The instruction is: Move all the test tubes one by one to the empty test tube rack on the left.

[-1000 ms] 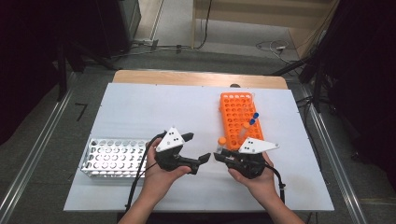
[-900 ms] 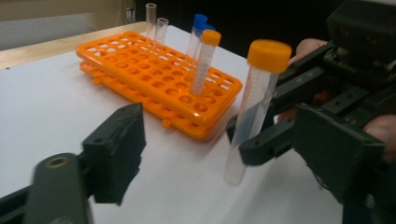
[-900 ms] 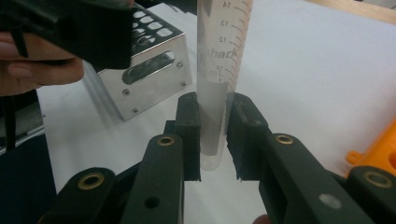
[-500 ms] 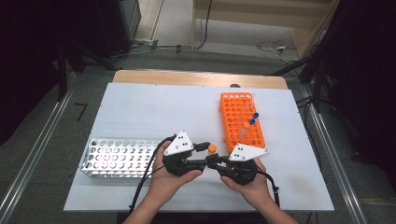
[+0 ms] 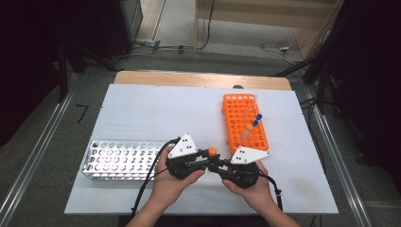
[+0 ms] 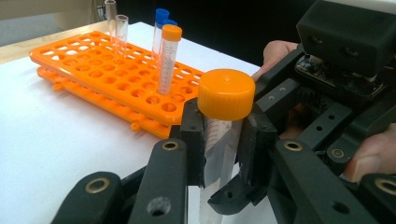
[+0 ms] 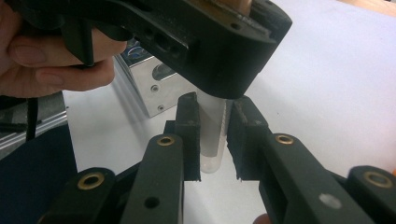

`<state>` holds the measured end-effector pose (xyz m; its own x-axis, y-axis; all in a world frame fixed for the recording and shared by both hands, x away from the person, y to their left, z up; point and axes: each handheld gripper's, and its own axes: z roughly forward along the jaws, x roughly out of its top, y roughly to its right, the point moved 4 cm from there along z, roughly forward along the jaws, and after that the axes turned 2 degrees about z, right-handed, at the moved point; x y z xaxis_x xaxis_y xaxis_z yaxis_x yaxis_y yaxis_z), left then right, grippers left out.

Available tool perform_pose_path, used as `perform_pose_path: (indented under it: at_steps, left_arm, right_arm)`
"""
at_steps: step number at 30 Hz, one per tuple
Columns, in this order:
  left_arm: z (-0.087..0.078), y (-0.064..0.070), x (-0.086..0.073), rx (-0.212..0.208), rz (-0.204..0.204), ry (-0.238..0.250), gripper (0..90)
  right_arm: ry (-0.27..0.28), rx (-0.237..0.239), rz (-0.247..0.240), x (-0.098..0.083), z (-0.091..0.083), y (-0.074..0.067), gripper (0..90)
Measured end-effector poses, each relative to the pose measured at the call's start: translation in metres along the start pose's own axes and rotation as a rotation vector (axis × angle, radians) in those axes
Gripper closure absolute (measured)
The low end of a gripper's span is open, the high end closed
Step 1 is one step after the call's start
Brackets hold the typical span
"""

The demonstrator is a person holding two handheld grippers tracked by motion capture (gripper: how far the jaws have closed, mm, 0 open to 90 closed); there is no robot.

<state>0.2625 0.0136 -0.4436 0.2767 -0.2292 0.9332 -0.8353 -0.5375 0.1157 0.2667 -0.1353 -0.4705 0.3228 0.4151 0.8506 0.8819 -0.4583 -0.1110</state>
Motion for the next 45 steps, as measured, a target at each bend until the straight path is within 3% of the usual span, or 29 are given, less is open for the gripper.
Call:
perform_pose_path:
  at_steps: [6, 7, 8, 9, 10, 13, 14, 15, 16, 19, 20, 21, 24, 32, 45]
  left_arm:
    - [0.0, -0.003, 0.005, 0.014, 0.007, -0.007, 74.4]
    - [-0.001, -0.005, 0.006, 0.02, 0.006, -0.004, 74.4]
    - [-0.002, -0.006, 0.008, 0.021, 0.003, -0.001, 74.4]
    - [-0.003, -0.009, 0.01, 0.022, -0.004, 0.006, 74.4]
    - [-0.004, -0.01, 0.011, 0.022, -0.005, 0.009, 74.4]
    - [-0.006, -0.016, 0.014, 0.049, -0.002, 0.017, 74.4]
    - [-0.008, -0.019, 0.014, 0.062, 0.007, 0.015, 74.4]
    - [-0.01, -0.022, 0.015, 0.069, 0.007, 0.017, 74.4]
    - [-0.012, -0.025, 0.015, 0.075, 0.003, 0.021, 74.4]
    - [-0.018, -0.031, 0.015, 0.091, -0.006, 0.032, 74.4]
    - [-0.021, -0.034, 0.015, 0.1, -0.006, 0.032, 74.4]
    - [-0.023, -0.035, 0.016, 0.105, -0.01, 0.038, 74.4]
    - [-0.034, -0.043, 0.016, 0.129, -0.019, 0.054, 74.4]
    - [-0.061, -0.061, 0.01, 0.206, -0.041, 0.07, 74.4]
    - [-0.086, -0.082, 0.0, 0.312, -0.079, 0.086, 74.3]
  right_arm:
    - [0.012, 0.002, 0.004, 0.002, 0.0, 0.002, 70.3]
    - [0.02, 0.008, 0.003, 0.003, -0.003, 0.004, 60.2]
    - [0.02, 0.008, 0.003, 0.003, -0.003, 0.004, 60.2]
    - [0.022, 0.004, 0.007, 0.004, -0.006, 0.008, 51.2]
    - [0.022, 0.004, 0.007, 0.004, -0.006, 0.008, 51.2]
    - [0.048, -0.017, 0.041, 0.003, -0.019, 0.021, 35.0]
    - [0.048, -0.017, 0.041, 0.003, -0.019, 0.021, 35.0]
    - [0.063, -0.024, 0.06, 0.002, -0.027, 0.029, 27.5]
    - [0.063, -0.024, 0.06, 0.002, -0.027, 0.029, 27.5]
    - [0.097, -0.02, 0.071, -0.002, -0.04, 0.038, 14.1]
    - [0.087, -0.023, 0.066, -0.006, -0.045, 0.042, 4.3]
    - [0.069, -0.022, 0.058, -0.008, -0.045, 0.043, 0.0]
    - [0.046, -0.032, 0.036, -0.012, -0.048, 0.046, 0.0]
    - [0.09, -0.079, 0.095, -0.022, -0.066, 0.067, 0.0]
    - [0.08, -0.113, 0.099, -0.028, -0.068, 0.076, 0.0]
